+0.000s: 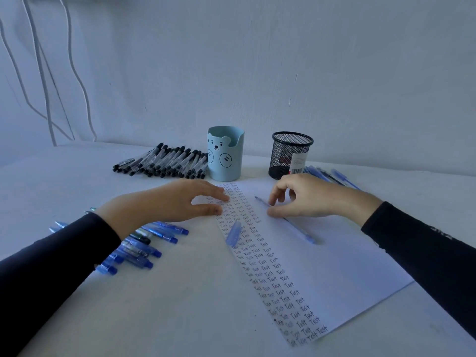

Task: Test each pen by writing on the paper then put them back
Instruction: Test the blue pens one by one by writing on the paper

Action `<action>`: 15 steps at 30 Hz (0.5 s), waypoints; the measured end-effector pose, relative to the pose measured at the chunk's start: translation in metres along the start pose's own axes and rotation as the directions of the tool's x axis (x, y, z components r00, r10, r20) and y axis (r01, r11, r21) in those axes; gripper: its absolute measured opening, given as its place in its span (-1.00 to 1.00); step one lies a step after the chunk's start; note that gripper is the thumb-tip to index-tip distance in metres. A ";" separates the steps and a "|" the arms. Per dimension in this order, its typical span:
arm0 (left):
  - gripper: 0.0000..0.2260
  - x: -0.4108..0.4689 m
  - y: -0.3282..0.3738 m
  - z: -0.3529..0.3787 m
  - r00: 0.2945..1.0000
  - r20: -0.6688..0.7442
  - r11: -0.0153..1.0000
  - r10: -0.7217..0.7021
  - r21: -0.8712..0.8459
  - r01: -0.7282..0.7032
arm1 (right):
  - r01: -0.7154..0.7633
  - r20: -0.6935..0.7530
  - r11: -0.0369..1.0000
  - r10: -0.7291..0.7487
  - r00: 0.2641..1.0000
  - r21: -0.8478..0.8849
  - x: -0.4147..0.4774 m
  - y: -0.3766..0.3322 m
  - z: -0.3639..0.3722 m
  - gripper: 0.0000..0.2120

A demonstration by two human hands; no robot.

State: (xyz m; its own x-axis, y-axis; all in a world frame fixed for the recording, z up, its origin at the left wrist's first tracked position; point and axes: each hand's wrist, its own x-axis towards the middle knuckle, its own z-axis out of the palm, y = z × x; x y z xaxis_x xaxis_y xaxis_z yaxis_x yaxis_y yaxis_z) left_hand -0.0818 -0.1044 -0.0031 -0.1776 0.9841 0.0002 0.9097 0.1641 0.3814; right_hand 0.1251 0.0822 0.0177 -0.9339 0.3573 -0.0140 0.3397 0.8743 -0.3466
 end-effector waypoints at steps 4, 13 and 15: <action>-0.56 -0.001 0.001 0.000 1.000 0.001 1.000 -0.003 0.001 0.003 | 0.112 0.000 0.987 -0.113 0.994 0.118 0.001 0.000 0.003 -0.91; -0.63 0.000 -0.001 0.000 1.000 -0.003 1.000 0.003 0.010 -0.003 | 0.329 -0.113 0.942 -0.320 0.941 0.072 0.006 -0.002 0.016 -0.85; -0.63 0.000 -0.001 0.000 1.000 -0.001 1.000 0.009 0.015 -0.009 | 0.349 -0.118 0.934 -0.339 0.933 0.079 0.006 -0.004 0.018 -0.85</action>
State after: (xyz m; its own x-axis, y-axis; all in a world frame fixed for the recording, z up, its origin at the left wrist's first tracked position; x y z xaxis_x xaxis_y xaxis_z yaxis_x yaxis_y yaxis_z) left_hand -0.0827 -0.1048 -0.0037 -0.1703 0.9854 0.0048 0.9168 0.1566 0.3673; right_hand 0.1159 0.0748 0.0024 -0.9737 0.0756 0.2150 -0.0178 0.9153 -0.4023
